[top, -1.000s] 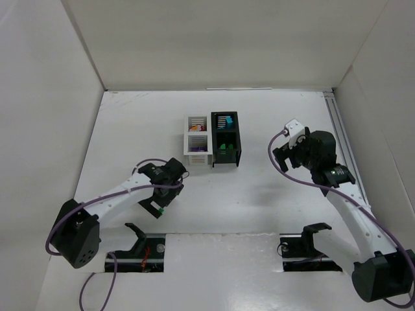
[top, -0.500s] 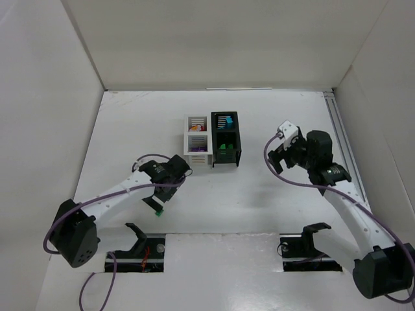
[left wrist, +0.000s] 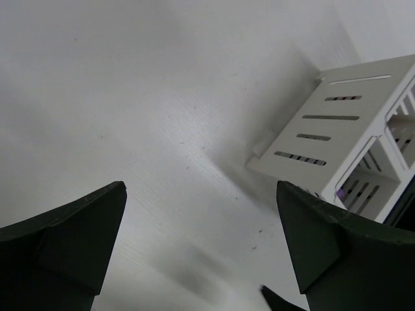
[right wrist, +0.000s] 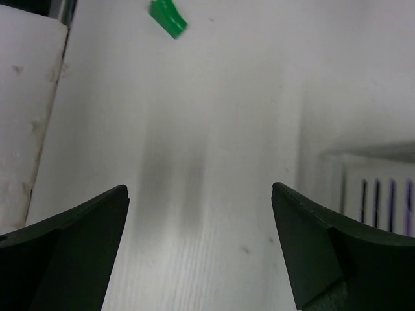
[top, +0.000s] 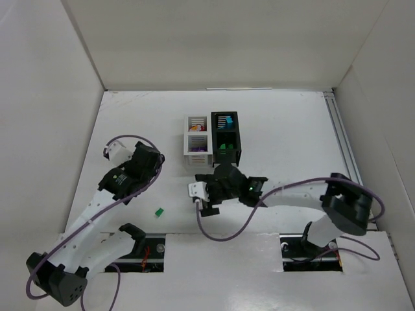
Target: Sort the legos into containers by color
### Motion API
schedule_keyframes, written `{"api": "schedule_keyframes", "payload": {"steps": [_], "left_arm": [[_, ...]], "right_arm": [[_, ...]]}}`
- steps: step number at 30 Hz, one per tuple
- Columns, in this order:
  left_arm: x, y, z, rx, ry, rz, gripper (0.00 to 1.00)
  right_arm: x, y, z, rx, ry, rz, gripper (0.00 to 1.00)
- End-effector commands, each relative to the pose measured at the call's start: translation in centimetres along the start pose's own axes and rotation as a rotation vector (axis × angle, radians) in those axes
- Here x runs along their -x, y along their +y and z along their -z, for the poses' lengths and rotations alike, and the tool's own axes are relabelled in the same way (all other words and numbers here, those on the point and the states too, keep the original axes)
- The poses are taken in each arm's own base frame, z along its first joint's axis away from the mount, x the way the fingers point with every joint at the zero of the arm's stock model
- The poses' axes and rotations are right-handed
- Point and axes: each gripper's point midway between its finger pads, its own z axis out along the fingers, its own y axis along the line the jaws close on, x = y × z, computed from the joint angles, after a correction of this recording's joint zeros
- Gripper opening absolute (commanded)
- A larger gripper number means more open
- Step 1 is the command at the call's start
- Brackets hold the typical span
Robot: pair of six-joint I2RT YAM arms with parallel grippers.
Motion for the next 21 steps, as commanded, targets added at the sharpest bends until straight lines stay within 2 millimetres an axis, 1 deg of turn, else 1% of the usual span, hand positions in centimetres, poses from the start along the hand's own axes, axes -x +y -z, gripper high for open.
{"api": "schedule_keyframes", "payload": {"steps": [1, 2, 3, 4, 5, 6, 7, 8, 9, 10, 11, 12, 13, 14, 16, 17, 18, 19, 20, 21], "left_arm": [[2.5, -1.0, 0.4, -0.064, -0.094, -0.038, 1.00], [2.9, -1.2, 0.5, -0.080, -0.101, -0.025, 1.00], [3.1, -1.0, 0.2, -0.075, -0.109, -0.030, 1.00], [2.6, -1.6, 0.0, -0.103, -0.092, -0.039, 1.00], [3.0, -1.5, -0.2, -0.102, -0.098, -0.050, 1.00], [2.8, -1.5, -0.1, -0.105, -0.091, -0.064, 1.00], [3.2, -1.8, -0.3, -0.101, -0.099, -0.067, 1.00], [2.9, -1.8, -0.6, -0.095, -0.085, -0.084, 1.00], [3.1, -2.1, -0.3, -0.102, -0.089, -0.087, 1.00], [3.0, -2.0, -0.6, -0.094, -0.085, -0.093, 1.00], [3.1, -2.1, -0.3, -0.095, -0.086, -0.093, 1.00], [3.2, -2.1, -0.3, -0.095, -0.086, -0.102, 1.00], [3.3, -2.0, -0.4, -0.089, -0.090, -0.096, 1.00], [3.3, -2.2, -0.4, -0.102, -0.085, -0.101, 1.00], [3.1, -2.2, -0.6, -0.102, -0.085, -0.101, 1.00], [3.1, -2.2, -0.6, -0.102, -0.085, -0.101, 1.00], [3.1, -2.2, -0.6, -0.101, -0.086, -0.111, 1.00], [3.1, -2.2, -0.6, -0.101, -0.086, -0.111, 1.00], [3.1, -2.2, -0.6, -0.101, -0.086, -0.111, 1.00], [3.1, -2.2, -0.6, -0.101, -0.086, -0.111, 1.00]], "right_arm": [[4.3, -0.1, -3.9, 0.015, -0.141, 0.126, 0.95], [5.4, -0.1, -4.8, 0.003, -0.172, 0.148, 0.95], [5.1, 0.1, -6.1, 0.013, -0.171, 0.163, 0.95], [5.3, -0.2, -6.8, 0.008, -0.178, 0.166, 0.95], [6.1, 0.5, -7.7, 0.024, -0.193, 0.195, 0.95], [6.7, 0.2, -9.3, 0.029, -0.198, 0.221, 0.94], [6.9, -0.1, -10.0, 0.029, -0.199, 0.222, 0.93], [7.6, 0.7, -10.7, 0.071, -0.228, 0.239, 0.91], [7.8, 0.9, -11.3, 0.090, -0.239, 0.240, 0.88], [7.9, 0.9, -12.4, 0.108, -0.247, 0.240, 0.88], [8.1, 1.3, -12.8, 0.135, -0.263, 0.242, 0.87], [8.0, 1.3, -13.2, 0.137, -0.261, 0.241, 0.86], [8.2, 1.8, -14.1, 0.159, -0.270, 0.244, 0.84], [8.1, 2.0, -14.6, 0.172, -0.273, 0.243, 0.82], [8.1, 3.2, -15.3, 0.222, -0.286, 0.243, 0.78], [7.9, 3.3, -15.9, 0.235, -0.288, 0.241, 0.78], [7.7, 4.2, -16.2, 0.257, -0.287, 0.240, 0.76], [7.5, 4.5, -16.7, 0.274, -0.292, 0.247, 0.74], [7.7, 4.5, -17.0, 0.284, -0.302, 0.249, 0.72], [7.3, 5.0, -17.2, 0.301, -0.302, 0.245, 0.71]]}}
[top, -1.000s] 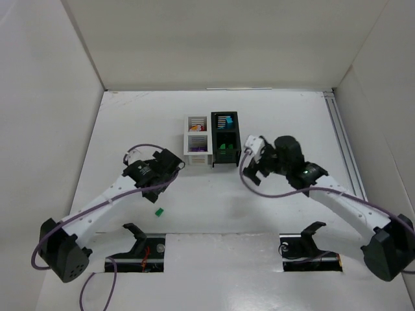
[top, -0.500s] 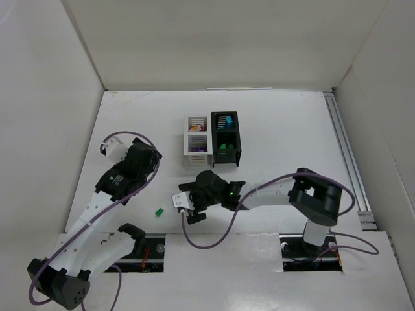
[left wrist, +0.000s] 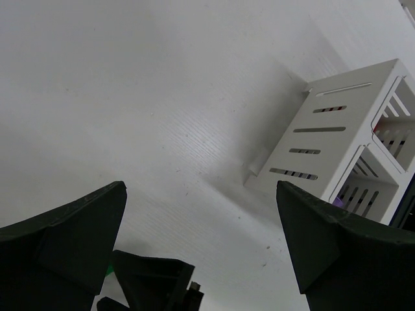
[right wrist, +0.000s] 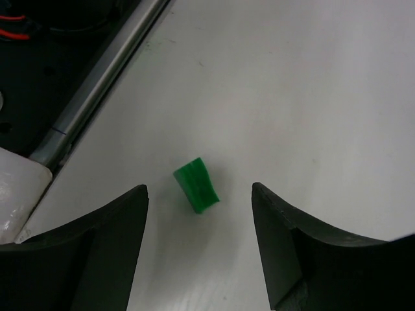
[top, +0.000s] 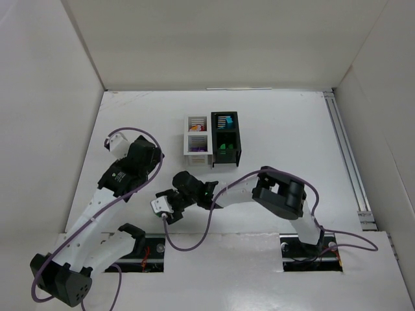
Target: Sort the legos into containers by color
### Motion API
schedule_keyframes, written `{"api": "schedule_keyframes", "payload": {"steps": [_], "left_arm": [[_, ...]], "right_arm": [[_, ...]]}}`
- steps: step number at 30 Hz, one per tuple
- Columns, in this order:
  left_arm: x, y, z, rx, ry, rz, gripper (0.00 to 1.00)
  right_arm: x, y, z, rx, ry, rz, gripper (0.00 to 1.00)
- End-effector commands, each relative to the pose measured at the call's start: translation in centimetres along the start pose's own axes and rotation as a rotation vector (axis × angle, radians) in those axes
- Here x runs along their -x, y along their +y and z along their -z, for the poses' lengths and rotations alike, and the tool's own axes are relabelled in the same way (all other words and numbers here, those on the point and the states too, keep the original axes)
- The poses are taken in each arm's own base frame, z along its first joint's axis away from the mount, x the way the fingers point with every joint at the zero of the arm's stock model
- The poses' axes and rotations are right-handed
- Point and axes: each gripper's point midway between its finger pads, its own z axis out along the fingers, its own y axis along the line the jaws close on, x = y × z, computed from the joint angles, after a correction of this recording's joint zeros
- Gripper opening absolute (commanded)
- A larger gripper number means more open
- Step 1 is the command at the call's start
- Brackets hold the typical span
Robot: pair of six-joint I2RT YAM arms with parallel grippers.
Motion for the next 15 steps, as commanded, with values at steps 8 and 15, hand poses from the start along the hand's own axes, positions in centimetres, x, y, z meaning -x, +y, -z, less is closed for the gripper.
{"api": "schedule_keyframes", "payload": {"steps": [8, 15], "left_arm": [[1.1, -0.8, 0.4, -0.031, -0.028, 0.006, 1.00], [1.0, -0.9, 0.2, -0.019, -0.021, -0.004, 1.00]], "right_arm": [[0.6, 1.3, -2.8, 0.091, -0.078, 0.024, 0.61], [0.0, 1.3, -3.5, 0.098, -0.071, 0.017, 0.51]]}}
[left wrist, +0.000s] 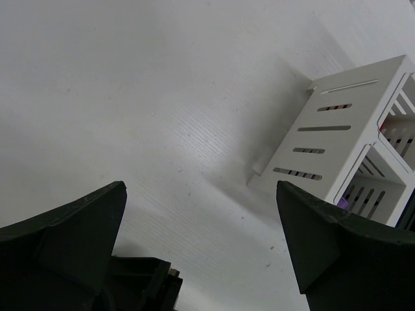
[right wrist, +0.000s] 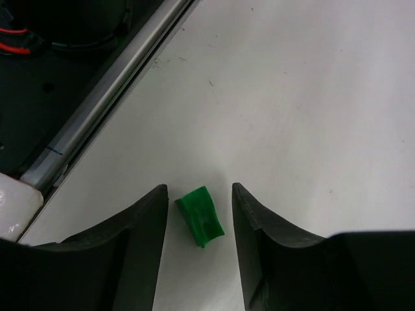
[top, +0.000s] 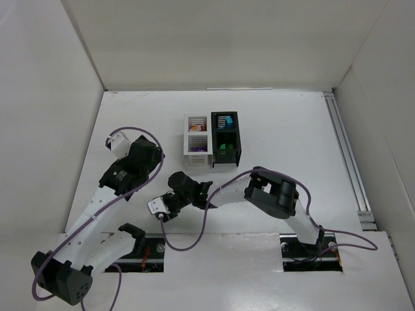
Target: Sort the legos into containers by color
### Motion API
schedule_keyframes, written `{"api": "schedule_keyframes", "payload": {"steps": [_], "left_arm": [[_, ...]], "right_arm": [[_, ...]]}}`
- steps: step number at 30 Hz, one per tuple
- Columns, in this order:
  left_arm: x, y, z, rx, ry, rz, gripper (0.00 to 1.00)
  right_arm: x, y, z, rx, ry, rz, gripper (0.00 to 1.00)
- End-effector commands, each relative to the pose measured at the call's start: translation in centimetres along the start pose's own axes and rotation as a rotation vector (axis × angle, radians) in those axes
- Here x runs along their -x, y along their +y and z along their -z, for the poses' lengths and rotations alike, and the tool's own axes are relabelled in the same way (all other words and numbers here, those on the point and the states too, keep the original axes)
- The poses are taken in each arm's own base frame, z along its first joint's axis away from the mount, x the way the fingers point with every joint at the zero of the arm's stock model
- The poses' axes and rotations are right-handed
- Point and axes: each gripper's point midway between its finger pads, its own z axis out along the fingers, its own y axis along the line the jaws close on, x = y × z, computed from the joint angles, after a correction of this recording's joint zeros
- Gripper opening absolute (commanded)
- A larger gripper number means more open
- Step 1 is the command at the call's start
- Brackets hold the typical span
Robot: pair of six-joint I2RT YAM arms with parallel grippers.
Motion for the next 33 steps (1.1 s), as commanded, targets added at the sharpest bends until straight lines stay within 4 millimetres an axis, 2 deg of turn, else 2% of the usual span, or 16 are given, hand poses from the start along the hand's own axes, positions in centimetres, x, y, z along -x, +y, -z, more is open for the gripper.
{"api": "schedule_keyframes", "payload": {"steps": [1, 5, 7, 10, 11, 16, 17, 18, 21, 28, 29, 30, 32, 33], "left_arm": [[1.2, -0.8, 0.5, -0.024, -0.027, 0.015, 1.00], [1.2, -0.8, 0.5, -0.024, -0.027, 0.015, 1.00], [1.2, -0.8, 0.5, -0.024, -0.027, 0.005, 1.00], [1.5, -0.7, 0.6, -0.019, -0.035, 0.005, 1.00], [1.5, -0.7, 0.6, -0.019, -0.035, 0.005, 1.00], [1.5, -0.7, 0.6, -0.019, -0.035, 0.005, 1.00], [1.5, -0.7, 0.6, -0.019, -0.035, 0.005, 1.00], [1.5, -0.7, 0.6, -0.019, -0.035, 0.005, 1.00], [1.4, -0.7, 0.4, -0.012, -0.031, -0.010, 1.00], [1.2, -1.0, 0.5, -0.022, -0.016, -0.019, 1.00], [1.3, -1.2, 0.5, -0.028, -0.020, -0.014, 1.00], [1.2, -1.2, 0.3, -0.022, -0.016, -0.019, 1.00], [1.3, -1.4, 0.3, -0.029, -0.020, -0.013, 1.00], [1.1, -1.4, 0.3, -0.034, -0.013, -0.024, 1.00]], "right_arm": [[0.5, 0.2, -0.9, 0.023, -0.026, 0.016, 0.49], [-0.2, 1.2, -1.5, 0.068, -0.037, 0.010, 0.46], [0.1, 1.2, -1.5, 0.077, -0.043, 0.009, 0.43], [-0.7, 1.1, -1.5, 0.075, -0.034, -0.001, 0.39], [-0.8, 1.3, -1.4, 0.080, -0.028, -0.007, 0.34], [-1.6, 1.2, -0.7, 0.078, -0.021, -0.014, 0.25], [-1.0, 0.8, -0.5, 0.071, -0.029, -0.006, 0.23], [-1.6, 0.8, -0.2, 0.068, -0.021, -0.015, 0.20], [-0.1, 0.6, 0.6, 0.063, -0.040, -0.001, 0.16], [4.3, -1.6, 4.2, -0.033, -0.081, 0.067, 0.12], [4.7, -2.3, 5.0, -0.056, -0.090, 0.076, 0.12], [5.5, -2.1, 5.9, -0.063, -0.099, 0.072, 0.12], [4.9, -4.0, 8.2, -0.127, -0.086, 0.059, 0.12], [5.3, -4.5, 9.8, -0.155, -0.089, 0.046, 0.12]]}}
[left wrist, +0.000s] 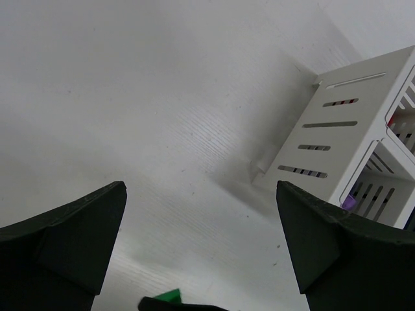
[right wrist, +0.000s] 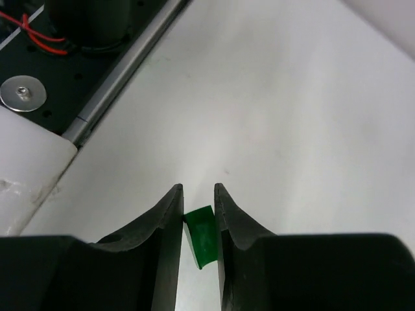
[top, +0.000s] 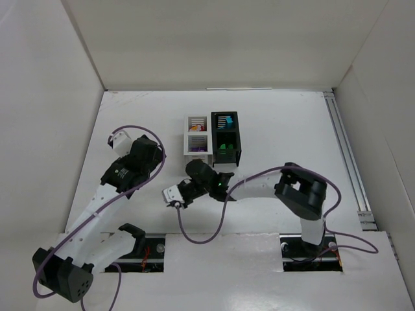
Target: Sort the legos into containers by color
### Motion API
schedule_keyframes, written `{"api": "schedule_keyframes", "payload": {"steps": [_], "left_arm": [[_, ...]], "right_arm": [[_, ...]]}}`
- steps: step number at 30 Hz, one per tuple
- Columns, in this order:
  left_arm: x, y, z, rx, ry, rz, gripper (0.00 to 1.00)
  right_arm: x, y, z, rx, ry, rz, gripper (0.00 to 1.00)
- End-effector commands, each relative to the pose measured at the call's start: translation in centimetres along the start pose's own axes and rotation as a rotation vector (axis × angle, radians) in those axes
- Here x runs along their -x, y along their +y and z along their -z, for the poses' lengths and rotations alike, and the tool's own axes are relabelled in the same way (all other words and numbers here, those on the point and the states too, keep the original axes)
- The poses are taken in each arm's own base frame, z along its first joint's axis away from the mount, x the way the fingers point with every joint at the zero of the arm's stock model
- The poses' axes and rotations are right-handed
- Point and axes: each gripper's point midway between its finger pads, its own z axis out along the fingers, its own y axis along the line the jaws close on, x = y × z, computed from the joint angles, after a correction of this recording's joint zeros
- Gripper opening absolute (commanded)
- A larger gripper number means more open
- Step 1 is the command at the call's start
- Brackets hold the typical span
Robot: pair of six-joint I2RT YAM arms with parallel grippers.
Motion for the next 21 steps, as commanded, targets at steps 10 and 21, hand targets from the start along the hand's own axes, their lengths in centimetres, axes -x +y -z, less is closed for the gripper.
{"api": "schedule_keyframes", "payload": {"steps": [10, 21], "left_arm": [[1.0, -1.8, 0.1, -0.053, -0.009, -0.031, 1.00], [1.1, -2.4, -0.6, -0.048, -0.002, -0.070, 1.00]], "right_arm": [[-0.9, -12.9, 21.8, -0.510, 0.060, -0.057, 0.15], [-5.3, -15.4, 26.6, -0.597, 0.138, -0.155, 0.20]]}}
